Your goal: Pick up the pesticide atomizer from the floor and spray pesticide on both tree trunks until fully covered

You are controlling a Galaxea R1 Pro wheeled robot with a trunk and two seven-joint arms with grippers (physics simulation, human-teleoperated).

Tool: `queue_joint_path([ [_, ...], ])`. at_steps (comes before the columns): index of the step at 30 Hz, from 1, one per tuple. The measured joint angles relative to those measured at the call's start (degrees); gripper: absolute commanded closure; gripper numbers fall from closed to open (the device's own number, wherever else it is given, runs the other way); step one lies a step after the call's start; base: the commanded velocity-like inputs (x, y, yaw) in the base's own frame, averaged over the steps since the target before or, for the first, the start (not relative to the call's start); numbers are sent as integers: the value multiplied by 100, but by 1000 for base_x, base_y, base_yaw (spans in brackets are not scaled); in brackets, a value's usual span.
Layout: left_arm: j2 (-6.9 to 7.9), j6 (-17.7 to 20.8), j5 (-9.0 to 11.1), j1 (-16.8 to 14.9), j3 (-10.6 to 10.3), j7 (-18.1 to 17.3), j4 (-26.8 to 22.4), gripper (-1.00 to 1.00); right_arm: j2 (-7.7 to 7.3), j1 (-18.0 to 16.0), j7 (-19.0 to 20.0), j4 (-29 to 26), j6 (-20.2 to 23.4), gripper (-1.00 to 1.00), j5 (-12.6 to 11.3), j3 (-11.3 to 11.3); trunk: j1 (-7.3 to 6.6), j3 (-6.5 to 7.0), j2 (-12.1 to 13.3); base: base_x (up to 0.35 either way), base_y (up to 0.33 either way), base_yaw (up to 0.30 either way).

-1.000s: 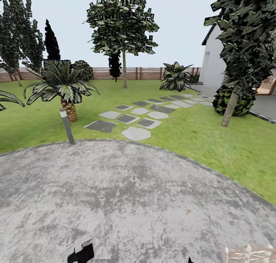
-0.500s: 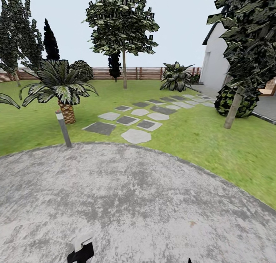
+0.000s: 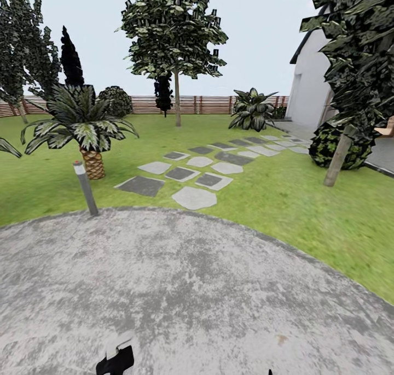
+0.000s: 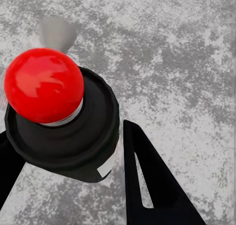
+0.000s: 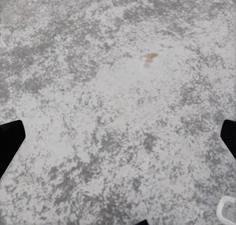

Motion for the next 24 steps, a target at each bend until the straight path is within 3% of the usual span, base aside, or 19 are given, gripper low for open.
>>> queue_joint_path([
  [24,-9,-9,-9,2,-8,-4,0,100,-26,0,-22,-20,-3,-100,0,-11,0,0,0,334,0,-4],
])
